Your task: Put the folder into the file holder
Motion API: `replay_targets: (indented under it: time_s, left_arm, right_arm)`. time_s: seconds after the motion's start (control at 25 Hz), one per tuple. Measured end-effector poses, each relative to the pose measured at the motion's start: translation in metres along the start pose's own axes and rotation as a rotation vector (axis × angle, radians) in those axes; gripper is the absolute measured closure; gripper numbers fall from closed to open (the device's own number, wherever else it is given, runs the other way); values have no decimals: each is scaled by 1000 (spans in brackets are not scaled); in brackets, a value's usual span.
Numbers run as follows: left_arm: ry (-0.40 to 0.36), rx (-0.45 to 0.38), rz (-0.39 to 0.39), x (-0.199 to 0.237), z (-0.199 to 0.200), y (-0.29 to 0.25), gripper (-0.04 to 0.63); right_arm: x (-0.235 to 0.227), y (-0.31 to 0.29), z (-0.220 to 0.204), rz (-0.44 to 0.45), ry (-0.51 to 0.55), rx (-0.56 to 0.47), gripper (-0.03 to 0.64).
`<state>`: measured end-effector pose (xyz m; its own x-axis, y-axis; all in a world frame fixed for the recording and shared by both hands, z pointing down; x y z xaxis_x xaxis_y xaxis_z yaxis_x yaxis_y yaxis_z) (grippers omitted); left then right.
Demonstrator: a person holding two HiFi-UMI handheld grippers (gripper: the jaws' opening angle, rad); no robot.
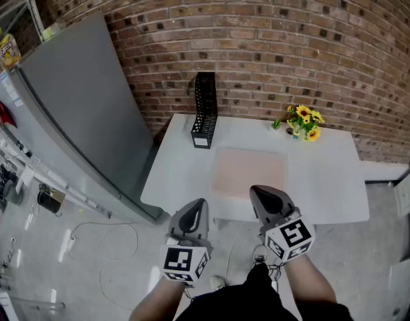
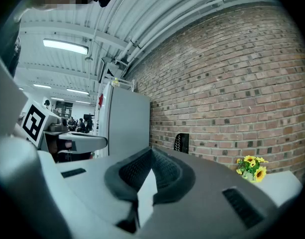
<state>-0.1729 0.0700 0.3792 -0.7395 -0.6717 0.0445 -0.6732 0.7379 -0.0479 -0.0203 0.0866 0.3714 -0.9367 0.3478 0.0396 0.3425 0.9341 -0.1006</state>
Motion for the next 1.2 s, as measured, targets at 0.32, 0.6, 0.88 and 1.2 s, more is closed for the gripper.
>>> replay_targets:
  time_s: [0.32, 0.6, 0.88, 1.2]
  left_arm:
    - [-1, -6, 7, 3, 0, 4, 588]
    - [-5, 4, 23, 8, -4, 5, 588]
    - [3, 25, 35, 10, -13, -1, 530]
    - [5, 41, 90, 18, -15, -26, 348]
  right_arm:
    - [3, 1, 3, 12, -42, -26, 614]
    - [6, 2, 4, 10, -29, -23, 612]
    - [4, -8, -6, 67, -52, -3, 497]
    - [-12, -39, -11, 163, -41, 22, 371]
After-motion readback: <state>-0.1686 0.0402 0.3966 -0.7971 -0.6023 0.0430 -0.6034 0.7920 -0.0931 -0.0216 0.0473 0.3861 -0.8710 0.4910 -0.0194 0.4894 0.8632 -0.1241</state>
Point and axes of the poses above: the fingertips, and each gripper's own axes: y backward along the fingers, x to its left, z out of its top, the point moved 3 cm from there along y, backward along the fingers, and after that the axes turned 1 degree about x, right-handed, at the moved point
